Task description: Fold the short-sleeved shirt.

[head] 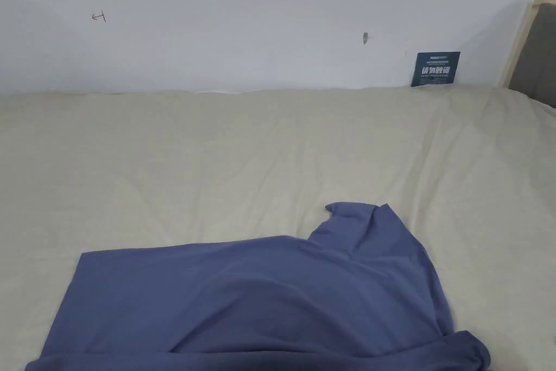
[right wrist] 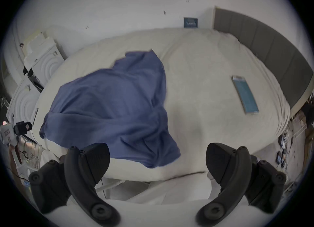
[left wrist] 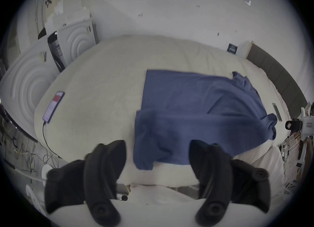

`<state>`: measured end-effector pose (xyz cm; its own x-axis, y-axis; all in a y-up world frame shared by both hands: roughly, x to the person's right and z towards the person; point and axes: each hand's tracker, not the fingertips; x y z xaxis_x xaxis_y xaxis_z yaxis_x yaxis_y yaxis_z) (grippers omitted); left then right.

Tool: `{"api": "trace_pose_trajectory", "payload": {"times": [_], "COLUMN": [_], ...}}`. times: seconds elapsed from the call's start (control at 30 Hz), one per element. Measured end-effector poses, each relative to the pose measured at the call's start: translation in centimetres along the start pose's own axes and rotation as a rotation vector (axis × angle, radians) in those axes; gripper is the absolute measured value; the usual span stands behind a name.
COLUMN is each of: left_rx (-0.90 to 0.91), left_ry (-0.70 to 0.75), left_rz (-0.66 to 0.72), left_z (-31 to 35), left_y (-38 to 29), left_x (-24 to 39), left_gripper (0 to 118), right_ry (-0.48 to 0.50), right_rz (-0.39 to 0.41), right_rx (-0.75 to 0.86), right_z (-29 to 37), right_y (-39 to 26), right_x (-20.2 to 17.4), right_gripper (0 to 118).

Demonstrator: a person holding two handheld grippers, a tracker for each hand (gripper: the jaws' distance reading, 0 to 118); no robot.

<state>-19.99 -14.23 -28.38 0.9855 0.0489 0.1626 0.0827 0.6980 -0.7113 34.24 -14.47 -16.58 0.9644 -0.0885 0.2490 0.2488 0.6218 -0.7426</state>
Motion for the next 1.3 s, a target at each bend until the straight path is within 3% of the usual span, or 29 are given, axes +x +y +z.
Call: {"api": "trace_pose_trajectory", "payload": {"times": [0.03, 0.07, 0.1, 0.13, 0.2, 0.23, 0.27, 0.4, 0.77, 0.8, 0.87, 0.9, 1.0, 1.2, 1.3], "left_rx": [0.025, 0.044, 0.066, 0.090, 0.103, 0.088, 0.077, 0.068, 0.041, 0.039, 0.034, 0.031, 0.009, -0.027, -0.050], "left_ry": [-0.002, -0.008, -0.004, 0.000, 0.015, 0.016, -0.005, -0.041, -0.045, -0.041, -0.051, -0.049, -0.024, -0.048, -0.039], "left_rz": [0.009, 0.008, 0.004, 0.003, -0.016, -0.017, -0.035, -0.037, -0.060, -0.060, -0.053, -0.048, -0.077, -0.079, -0.076], "left_z": [0.3, 0.4, 0.3, 0.0, -0.9, -1.4, -1.8, -3.4, -6.7, -6.9, -7.4, -7.6, -7.8, -9.1, -9.9], "left_y": [0.6, 1.0, 1.4, 1.8, 2.1, 2.5, 2.6, 3.1, 6.6, 6.8, 7.1, 7.3, 7.5, 7.2, 6.9], "left_x": [0.6, 1.1, 1.7, 2.4, 3.6, 4.2, 4.7, 6.3, 6.7, 6.8, 6.7, 6.7, 7.6, 7.2, 6.7], "left_gripper": [42, 22, 0, 0, 0, 0, 0, 0, 0, 0, 0, 0, 0, 0, 0], "right_ry": [-0.009, 0.002, 0.013, 0.009, -0.063, -0.079, -0.023, 0.037, 0.036, 0.036, 0.012, 0.014, 0.064, -0.094, -0.006], "right_rz": [0.006, 0.006, 0.010, 0.021, 0.010, 0.035, 0.030, -0.015, -0.031, -0.026, -0.064, -0.078, -0.120, -0.051, -0.022], "right_rx": [0.029, 0.064, 0.097, 0.149, 0.167, 0.156, 0.151, 0.157, 0.125, 0.124, 0.075, 0.035, -0.054, -0.214, -0.283], "right_z": [0.4, 0.6, 1.0, 0.9, -0.3, -0.6, -0.7, -2.5, -12.8, -14.1, -16.9, -18.1, -21.8, -27.4, -28.6], "right_y": [0.6, 1.0, 1.4, 1.8, 2.7, 3.0, 3.4, 4.7, 16.0, 17.3, 19.4, 20.0, 21.6, 21.9, 20.6], "right_x": [-0.4, -0.7, -1.1, -0.6, -0.8, -1.0, -1.6, -1.8, 1.5, 1.8, 2.5, 2.8, 3.9, 4.0, 3.3], "right_gripper": [113, 99, 51, 7, 5, 5, 5, 5, 5, 24, 87, 111, 115, 115, 115]}}
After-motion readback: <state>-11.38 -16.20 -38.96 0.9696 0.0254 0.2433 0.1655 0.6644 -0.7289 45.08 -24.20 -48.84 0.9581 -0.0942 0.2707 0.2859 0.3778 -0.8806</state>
